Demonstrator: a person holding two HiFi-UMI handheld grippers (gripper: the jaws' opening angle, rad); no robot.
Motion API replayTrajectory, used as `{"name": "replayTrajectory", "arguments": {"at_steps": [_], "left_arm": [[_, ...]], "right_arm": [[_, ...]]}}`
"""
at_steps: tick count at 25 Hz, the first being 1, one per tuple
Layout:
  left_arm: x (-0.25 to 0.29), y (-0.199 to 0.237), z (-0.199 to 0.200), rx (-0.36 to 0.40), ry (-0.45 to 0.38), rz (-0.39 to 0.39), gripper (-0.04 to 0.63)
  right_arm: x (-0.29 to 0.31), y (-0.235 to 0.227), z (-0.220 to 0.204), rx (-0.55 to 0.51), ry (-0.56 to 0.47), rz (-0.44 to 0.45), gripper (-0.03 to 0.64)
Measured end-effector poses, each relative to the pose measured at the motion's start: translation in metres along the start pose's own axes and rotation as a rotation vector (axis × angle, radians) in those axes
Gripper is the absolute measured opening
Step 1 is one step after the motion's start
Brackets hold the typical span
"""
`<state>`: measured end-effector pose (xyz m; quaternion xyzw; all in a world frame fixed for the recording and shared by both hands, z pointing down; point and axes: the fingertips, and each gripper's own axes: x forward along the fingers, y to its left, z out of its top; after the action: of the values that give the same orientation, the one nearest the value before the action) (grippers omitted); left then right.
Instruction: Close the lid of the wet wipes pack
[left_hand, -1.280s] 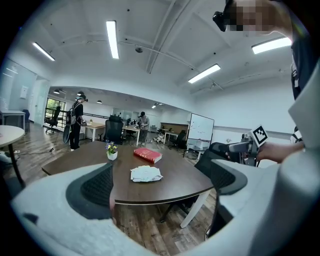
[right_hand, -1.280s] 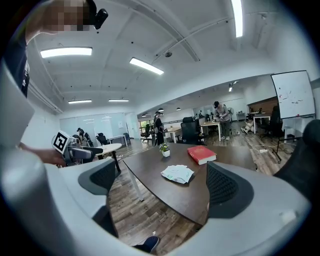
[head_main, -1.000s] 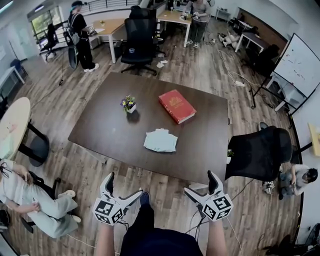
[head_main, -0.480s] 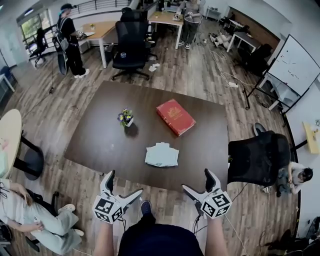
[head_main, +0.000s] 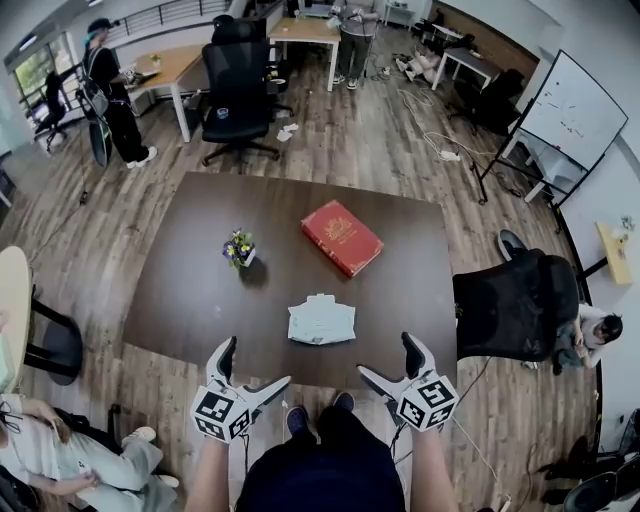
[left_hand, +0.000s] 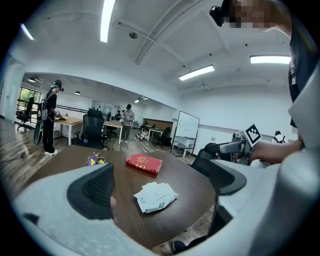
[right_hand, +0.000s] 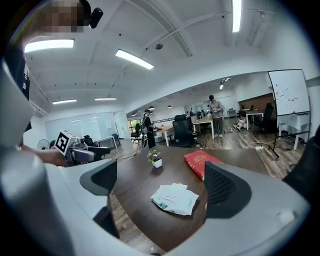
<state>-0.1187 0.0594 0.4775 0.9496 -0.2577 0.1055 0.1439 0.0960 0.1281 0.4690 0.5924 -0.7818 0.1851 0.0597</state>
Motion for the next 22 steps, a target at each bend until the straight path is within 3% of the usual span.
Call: {"name": "replayTrajectory", "arguments": {"at_steps": [15, 22], "left_arm": [[0.070, 0.037, -0.012, -0.069, 0.028, 0.049, 0.577], [0.111, 0.046, -0.030, -0.096, 0.089, 0.054, 0.568]], "right_arm": [[0.075, -0.044, -0.003, 0.026, 0.062, 0.101, 0.532], [0.106, -0.063, -0.004, 0.021, 0.109, 0.153, 0.517]]}}
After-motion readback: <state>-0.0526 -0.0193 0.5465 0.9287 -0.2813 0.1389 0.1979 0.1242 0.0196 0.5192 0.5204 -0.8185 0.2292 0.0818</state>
